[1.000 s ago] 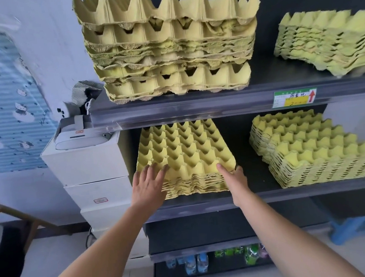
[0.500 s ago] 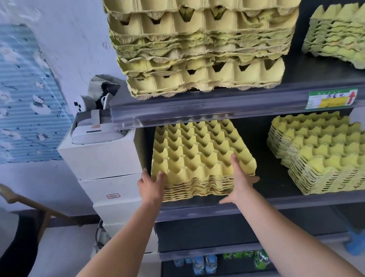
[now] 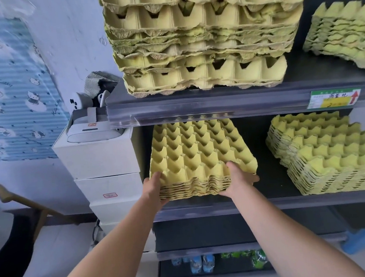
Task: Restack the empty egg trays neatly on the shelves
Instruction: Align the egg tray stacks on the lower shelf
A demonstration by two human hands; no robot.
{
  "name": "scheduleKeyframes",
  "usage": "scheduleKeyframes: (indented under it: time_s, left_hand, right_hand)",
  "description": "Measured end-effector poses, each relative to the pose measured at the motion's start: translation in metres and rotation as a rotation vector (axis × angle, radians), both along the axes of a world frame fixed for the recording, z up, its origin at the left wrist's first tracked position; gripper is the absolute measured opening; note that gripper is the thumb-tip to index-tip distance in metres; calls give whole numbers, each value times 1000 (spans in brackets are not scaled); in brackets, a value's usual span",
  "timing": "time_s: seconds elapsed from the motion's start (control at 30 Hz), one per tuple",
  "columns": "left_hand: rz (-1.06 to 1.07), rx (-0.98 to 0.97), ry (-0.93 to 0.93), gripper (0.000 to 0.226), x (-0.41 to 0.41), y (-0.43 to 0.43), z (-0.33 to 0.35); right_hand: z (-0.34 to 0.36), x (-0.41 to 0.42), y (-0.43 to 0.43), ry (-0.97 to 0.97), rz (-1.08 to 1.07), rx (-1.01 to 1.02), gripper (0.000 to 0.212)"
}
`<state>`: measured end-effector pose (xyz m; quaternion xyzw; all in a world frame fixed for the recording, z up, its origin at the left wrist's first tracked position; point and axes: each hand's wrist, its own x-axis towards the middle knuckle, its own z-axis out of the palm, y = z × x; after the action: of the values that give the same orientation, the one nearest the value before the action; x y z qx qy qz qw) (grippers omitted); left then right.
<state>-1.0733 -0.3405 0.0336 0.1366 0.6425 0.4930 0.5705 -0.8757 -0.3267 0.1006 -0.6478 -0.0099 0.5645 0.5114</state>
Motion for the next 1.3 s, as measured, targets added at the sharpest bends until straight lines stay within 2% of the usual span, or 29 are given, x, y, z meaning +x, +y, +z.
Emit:
scheduleKeyframes:
  time_s: [0.13, 0.3, 0.4, 0.5, 0.6, 0.67, 0.73, 0.77, 0.87, 0.93, 1.03, 1.23, 1.3]
  left_hand:
    - [17, 62, 45, 12, 5, 0, 9]
    - [56, 233, 66, 31, 5, 11, 29]
    - [38, 237, 69, 46, 4, 11, 28]
    - [14, 216, 73, 47, 1, 4, 20]
    - [0, 186, 95, 47, -2, 2, 10]
    - [4, 166, 124, 49, -2, 3, 6]
    - [10, 144, 174, 53, -1, 5, 4]
    - [14, 135, 196, 57, 0, 5, 2]
    - [35, 136, 179, 70, 1, 8, -7]
    - [31, 133, 146, 65, 3, 6, -7]
    - [37, 120, 102, 44, 9, 0, -5]
    - [39, 101, 178, 47, 16, -8, -11]
    - [39, 132, 192, 54, 19, -12, -8]
  right_hand:
    - [8, 5, 1, -48, 4, 72, 84]
    - [26, 5, 4, -5, -2, 146, 78]
    - [15, 4, 4, 41, 5, 189, 59]
    - [-2, -6, -1, -33, 78, 203, 74]
    - [-6, -11, -3, 6, -14, 99, 77]
    - [-6, -7, -1, 99, -69, 48, 62]
    - [-11, -4, 4, 148, -23, 61, 44]
    - [-13, -2, 5, 141, -8, 55, 46]
    - [-14, -4, 8, 29, -6, 22, 75]
    - [-16, -6, 8, -16, -8, -9, 85]
    - [-20, -3, 11, -41, -13, -19, 83]
    - [-26, 7, 10, -54, 32, -25, 76]
    - [-26, 10, 8, -52, 59, -5, 71]
